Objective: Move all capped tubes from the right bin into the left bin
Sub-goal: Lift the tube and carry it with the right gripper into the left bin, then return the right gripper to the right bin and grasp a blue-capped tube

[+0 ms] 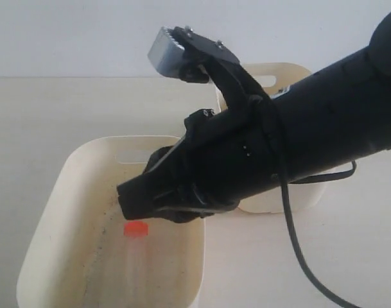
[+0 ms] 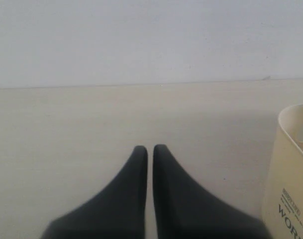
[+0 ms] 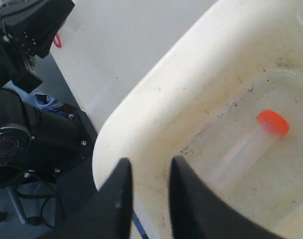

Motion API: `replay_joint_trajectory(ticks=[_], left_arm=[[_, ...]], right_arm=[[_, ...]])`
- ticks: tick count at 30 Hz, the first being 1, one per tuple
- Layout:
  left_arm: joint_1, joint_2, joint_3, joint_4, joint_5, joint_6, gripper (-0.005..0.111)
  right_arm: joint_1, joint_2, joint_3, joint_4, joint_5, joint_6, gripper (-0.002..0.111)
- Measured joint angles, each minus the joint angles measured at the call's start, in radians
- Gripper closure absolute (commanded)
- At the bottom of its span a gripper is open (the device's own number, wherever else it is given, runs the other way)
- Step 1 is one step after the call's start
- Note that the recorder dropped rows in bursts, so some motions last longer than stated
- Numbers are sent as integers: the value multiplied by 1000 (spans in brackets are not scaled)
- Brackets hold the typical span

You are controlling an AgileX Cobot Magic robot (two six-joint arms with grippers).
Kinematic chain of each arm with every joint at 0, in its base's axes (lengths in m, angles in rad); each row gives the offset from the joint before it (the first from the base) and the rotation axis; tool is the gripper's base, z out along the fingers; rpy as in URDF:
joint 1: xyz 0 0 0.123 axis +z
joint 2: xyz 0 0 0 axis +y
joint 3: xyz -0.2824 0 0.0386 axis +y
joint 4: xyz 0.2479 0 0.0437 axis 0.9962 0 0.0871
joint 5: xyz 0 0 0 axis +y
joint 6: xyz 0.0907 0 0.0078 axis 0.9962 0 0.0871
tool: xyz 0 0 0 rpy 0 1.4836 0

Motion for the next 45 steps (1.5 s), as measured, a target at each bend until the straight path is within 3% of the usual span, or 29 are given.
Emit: replay_joint_trajectory(ticks=[8,13,17,25,31,45], left_arm=[[0,0,0,0,0,0,102],[0,0,0,0,0,0,102],[0,0,0,0,0,0,102],[0,0,0,0,0,0,102],[0,0,0,0,0,0,102],[0,0,0,0,0,0,102]], right_arm=[[-46,-71,-110,-224,-86,166,107],[-210,-86,-256,-477,-144,466,107],[-306,-29,-360,-617,-133,579,107],[-417,302,-569,-795,105,753,107],[-429,520,-711,-885,322,828,107],[-491,700,-773,-914,434,840,107]])
